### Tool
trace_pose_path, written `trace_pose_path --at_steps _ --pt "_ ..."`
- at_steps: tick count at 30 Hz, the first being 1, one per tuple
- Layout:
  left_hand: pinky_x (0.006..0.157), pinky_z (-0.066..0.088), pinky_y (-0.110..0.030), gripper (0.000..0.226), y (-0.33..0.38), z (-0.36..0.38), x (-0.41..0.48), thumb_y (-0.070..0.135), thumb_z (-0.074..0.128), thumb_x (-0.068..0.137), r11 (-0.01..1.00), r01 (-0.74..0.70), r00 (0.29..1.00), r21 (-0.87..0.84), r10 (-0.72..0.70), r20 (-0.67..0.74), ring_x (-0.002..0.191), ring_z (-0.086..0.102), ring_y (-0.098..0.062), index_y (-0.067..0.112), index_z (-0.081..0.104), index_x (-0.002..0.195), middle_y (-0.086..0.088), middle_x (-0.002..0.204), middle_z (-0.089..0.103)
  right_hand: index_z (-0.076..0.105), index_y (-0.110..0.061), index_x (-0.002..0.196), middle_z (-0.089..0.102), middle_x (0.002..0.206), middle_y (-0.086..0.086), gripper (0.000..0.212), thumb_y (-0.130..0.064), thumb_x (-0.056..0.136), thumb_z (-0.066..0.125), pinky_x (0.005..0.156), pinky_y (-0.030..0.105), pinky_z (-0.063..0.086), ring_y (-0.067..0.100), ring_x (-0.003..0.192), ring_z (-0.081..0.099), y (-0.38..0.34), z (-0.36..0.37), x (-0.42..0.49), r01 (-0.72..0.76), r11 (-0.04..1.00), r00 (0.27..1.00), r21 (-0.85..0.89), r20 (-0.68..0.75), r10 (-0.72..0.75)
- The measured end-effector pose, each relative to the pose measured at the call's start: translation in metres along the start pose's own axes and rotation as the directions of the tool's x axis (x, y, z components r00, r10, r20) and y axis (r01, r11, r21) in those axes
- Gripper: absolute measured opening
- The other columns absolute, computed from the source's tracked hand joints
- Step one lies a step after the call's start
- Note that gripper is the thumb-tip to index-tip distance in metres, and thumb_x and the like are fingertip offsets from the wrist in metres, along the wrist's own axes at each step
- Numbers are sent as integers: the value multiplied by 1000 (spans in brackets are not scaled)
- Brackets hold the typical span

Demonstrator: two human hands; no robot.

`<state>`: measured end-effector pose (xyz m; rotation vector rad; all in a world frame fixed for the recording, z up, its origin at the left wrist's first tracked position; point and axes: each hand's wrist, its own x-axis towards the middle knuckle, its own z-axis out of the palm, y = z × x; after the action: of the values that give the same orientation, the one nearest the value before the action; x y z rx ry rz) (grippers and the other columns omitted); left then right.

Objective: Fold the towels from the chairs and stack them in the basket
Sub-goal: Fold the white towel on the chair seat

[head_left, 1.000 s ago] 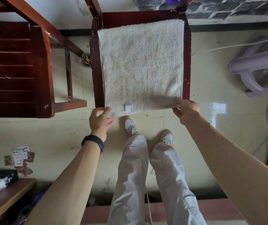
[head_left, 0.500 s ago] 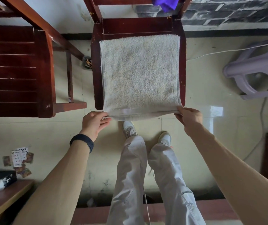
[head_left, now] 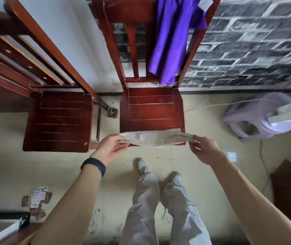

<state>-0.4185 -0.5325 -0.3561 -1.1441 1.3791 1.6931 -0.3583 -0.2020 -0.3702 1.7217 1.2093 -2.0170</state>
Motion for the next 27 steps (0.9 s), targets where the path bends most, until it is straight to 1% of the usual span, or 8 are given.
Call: trace_pose_path --at_steps 3,7,11,15,18,21,24,27 --pt "65 60 -29 12 7 -3 -14 2 56 97 999 -8 1000 39 9 -17 84 71 -24 -1 60 108 -18 100 70 60 5 93 58 81 16 3 3 95 59 57 22 55 19 70 60 -5 -7 -15 -49 998 997 -35 56 51" --pt "80 57 -35 2 11 -6 -25 -1 60 94 992 -19 999 126 23 -30 86 69 -27 0 61 95 -17 96 69 55 -3 87 59 70 12 10 -6 96 53 46 23 52 18 55 58 6 -14 -9 124 844 979 -522 -75 -190" --pt "74 58 -35 9 11 1 -26 -2 61 92 980 -39 994 194 58 -93 81 69 -27 -1 61 100 -17 96 67 49 -13 107 60 88 12 13 -22 98 51 66 35 55 27 72 62 12 -17 -9 125 652 964 -748 -65 -260" --pt "79 58 -42 12 15 11 -26 -4 59 89 967 -77 984 242 113 -138 79 68 -31 2 57 99 -11 86 59 59 -5 107 47 64 7 20 -7 96 42 39 20 32 15 47 42 9 -10 -14 16 826 994 -563 -79 -73" --pt "80 58 -41 24 26 14 -26 0 60 89 967 -73 986 244 107 -129 89 69 -32 3 58 112 -16 102 65 62 -3 92 37 58 2 37 3 89 25 37 15 20 10 37 29 1 -8 -15 -48 934 995 -354 -99 14" --pt "74 58 -40 29 40 20 -29 5 57 90 979 -48 992 198 69 -102 95 69 -34 3 57 119 -20 109 67 58 -6 83 37 52 2 31 3 93 30 39 15 23 10 35 30 -18 1 -20 -49 974 996 -223 -77 32" --pt "81 55 -42 24 52 32 -32 3 50 94 984 -47 996 170 59 -68 90 67 -32 2 53 118 -19 100 63 60 -3 88 42 59 6 19 -6 97 43 44 19 30 14 44 39 -37 17 -22 21 950 998 -312 -50 -39" --pt "89 56 -43 31 76 44 -30 2 53 94 981 -141 987 132 150 -57 102 66 -34 2 51 125 -19 116 61 60 3 105 52 75 11 24 -15 98 48 44 21 41 19 58 48 -61 31 -21 211 841 963 -498 -42 -267"
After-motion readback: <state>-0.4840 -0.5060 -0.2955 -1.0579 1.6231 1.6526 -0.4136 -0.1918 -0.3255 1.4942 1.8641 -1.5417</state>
